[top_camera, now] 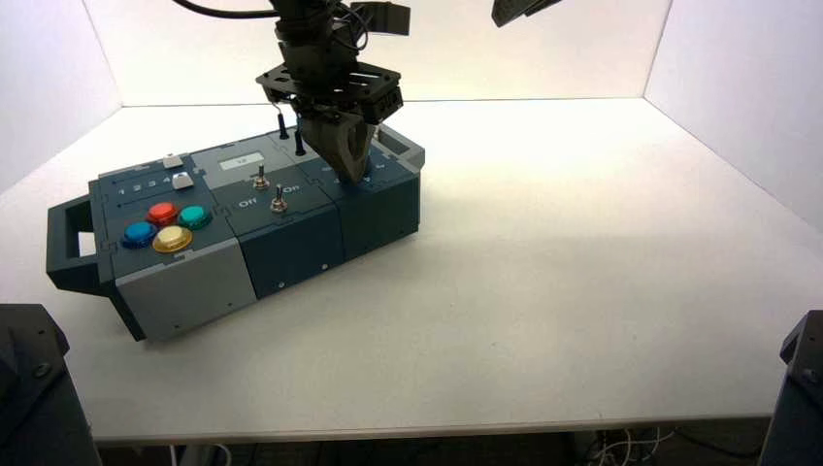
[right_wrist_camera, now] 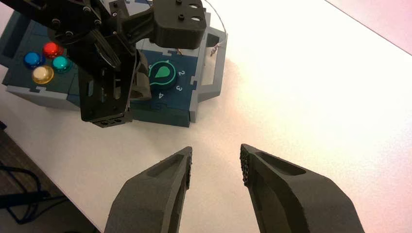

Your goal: Turn the knob to position 5.

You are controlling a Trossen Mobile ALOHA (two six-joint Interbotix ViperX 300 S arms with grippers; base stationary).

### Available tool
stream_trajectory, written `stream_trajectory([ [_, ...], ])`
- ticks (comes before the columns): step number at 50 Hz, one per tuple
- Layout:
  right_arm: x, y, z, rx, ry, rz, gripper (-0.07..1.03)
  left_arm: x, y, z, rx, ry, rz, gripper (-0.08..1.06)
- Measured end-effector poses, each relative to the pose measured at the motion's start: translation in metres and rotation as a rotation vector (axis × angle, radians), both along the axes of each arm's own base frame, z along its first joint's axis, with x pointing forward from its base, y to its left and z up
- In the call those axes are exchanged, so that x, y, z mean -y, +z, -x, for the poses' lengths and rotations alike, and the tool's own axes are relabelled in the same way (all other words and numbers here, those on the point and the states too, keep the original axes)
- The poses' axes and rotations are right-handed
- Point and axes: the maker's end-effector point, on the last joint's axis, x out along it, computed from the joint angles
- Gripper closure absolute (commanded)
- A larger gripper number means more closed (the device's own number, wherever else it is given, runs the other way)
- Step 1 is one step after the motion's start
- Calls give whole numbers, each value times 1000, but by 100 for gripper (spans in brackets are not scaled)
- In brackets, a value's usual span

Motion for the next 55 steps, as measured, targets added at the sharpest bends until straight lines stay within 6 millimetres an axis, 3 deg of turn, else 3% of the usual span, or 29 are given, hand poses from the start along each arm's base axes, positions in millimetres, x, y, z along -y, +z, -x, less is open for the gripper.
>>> stream_trajectory([
  [37,0,0,0,1,0,-1,43,-7,1,-1,-12,12,-11,100],
  [47,0,0,0,1,0,-1,43,-6,15,4,-14,8,2,100],
  [55,0,0,0,2,-1,-3,43,4,43,13,19,-21,40,100],
])
